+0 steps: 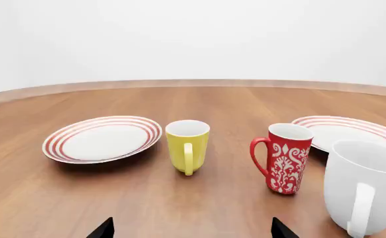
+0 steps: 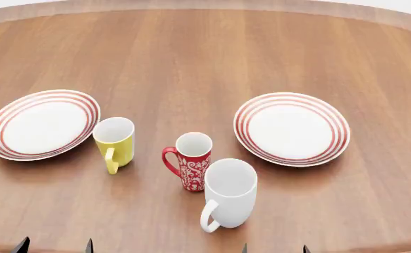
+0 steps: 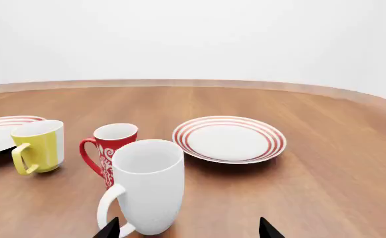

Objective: Put the red mug on the left plate.

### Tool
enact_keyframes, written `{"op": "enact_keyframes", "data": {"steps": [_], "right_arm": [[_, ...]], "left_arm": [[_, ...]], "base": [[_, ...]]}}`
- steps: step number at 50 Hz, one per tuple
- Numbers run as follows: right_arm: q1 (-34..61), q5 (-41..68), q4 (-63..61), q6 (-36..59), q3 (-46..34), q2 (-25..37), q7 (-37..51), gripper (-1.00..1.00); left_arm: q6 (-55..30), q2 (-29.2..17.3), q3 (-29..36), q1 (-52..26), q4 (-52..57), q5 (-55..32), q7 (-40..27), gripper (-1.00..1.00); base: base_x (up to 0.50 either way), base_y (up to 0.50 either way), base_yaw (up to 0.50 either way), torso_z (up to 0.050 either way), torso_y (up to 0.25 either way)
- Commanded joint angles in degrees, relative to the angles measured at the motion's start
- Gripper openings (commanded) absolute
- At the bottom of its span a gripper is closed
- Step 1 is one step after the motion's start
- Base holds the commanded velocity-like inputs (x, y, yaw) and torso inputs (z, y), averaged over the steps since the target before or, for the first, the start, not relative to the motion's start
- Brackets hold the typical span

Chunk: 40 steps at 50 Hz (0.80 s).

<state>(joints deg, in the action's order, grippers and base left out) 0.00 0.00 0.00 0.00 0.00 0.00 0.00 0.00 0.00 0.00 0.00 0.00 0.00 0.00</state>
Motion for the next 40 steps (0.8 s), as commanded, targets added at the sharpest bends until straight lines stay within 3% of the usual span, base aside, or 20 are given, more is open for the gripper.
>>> {"op": "enact_keyframes", "data": {"steps": [1, 8, 27, 40], "right_arm": [[0.0, 2.1, 2.0, 0.4, -1.4, 0.7, 0.3, 1.0], [-0.6, -0.3, 3.0, -4.4, -5.3, 2.5, 1.6, 1.0], [-1.8, 0.1, 1.0, -6.4, -7.9, 4.4, 3.9, 1.0], [-2.1, 0.4, 0.6, -7.4, -9.1, 5.3, 4.9, 1.0]], "left_arm": [[0.1, -0.8, 1.0, -0.1, -0.2, -1.2, -1.0, 1.0], [0.7, -2.2, 2.6, -0.2, -0.3, -1.6, -3.1, 1.0], [2.2, -4.4, 6.1, -0.1, -0.3, -1.6, -4.8, 1.0], [2.0, -5.2, 7.1, 0.0, 0.1, -2.1, -6.0, 1.0]], "base": [[0.0, 0.0, 0.0, 0.0, 0.0], [0.0, 0.0, 0.0, 0.0, 0.0], [0.0, 0.0, 0.0, 0.0, 0.0], [0.17, 0.02, 0.0, 0.0, 0.0]]}}
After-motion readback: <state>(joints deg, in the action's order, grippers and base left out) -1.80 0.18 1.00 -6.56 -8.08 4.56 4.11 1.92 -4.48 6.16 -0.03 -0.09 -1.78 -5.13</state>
